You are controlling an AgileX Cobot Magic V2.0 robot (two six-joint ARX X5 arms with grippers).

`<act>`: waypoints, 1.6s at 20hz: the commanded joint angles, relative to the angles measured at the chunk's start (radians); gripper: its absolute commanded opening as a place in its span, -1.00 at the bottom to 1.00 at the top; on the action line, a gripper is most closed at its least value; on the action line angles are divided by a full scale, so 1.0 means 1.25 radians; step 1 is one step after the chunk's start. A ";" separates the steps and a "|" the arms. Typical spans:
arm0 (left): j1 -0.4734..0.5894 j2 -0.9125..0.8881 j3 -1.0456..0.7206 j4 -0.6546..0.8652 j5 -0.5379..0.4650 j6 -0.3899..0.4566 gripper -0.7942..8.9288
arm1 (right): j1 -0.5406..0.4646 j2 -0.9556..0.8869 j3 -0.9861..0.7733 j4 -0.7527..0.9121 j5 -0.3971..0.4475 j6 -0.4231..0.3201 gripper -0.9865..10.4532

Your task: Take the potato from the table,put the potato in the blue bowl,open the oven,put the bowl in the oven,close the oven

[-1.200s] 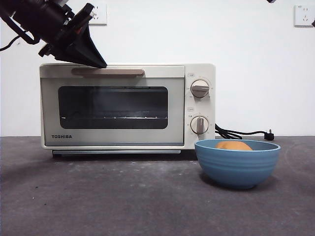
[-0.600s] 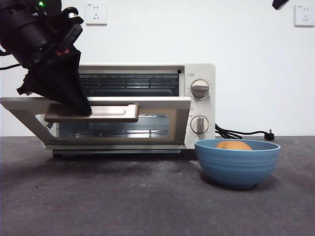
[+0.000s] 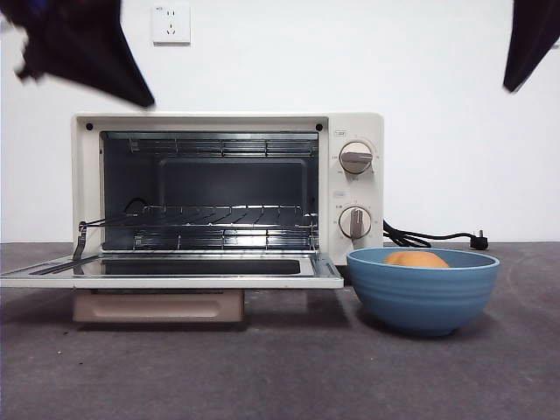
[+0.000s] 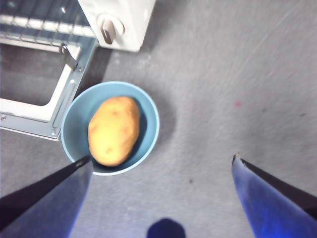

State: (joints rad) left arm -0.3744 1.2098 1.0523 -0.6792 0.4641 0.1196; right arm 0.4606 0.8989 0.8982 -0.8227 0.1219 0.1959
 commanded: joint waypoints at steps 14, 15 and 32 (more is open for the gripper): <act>-0.003 -0.403 -0.003 -0.164 -0.148 -0.078 -0.85 | -0.128 0.391 -0.009 0.175 -0.204 -0.011 -0.18; -0.003 -0.404 -0.003 -0.183 -0.148 -0.078 -0.85 | -0.128 0.410 -0.009 0.183 -0.204 -0.011 -0.18; -0.003 -0.404 -0.003 -0.250 -0.188 -0.069 -0.85 | -0.123 0.481 -0.009 0.249 -0.247 -0.008 -0.85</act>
State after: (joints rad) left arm -0.3756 0.7071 1.0527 -0.9920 0.2333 0.0326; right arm 0.3027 1.5093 0.8978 -0.5190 -0.1833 0.1867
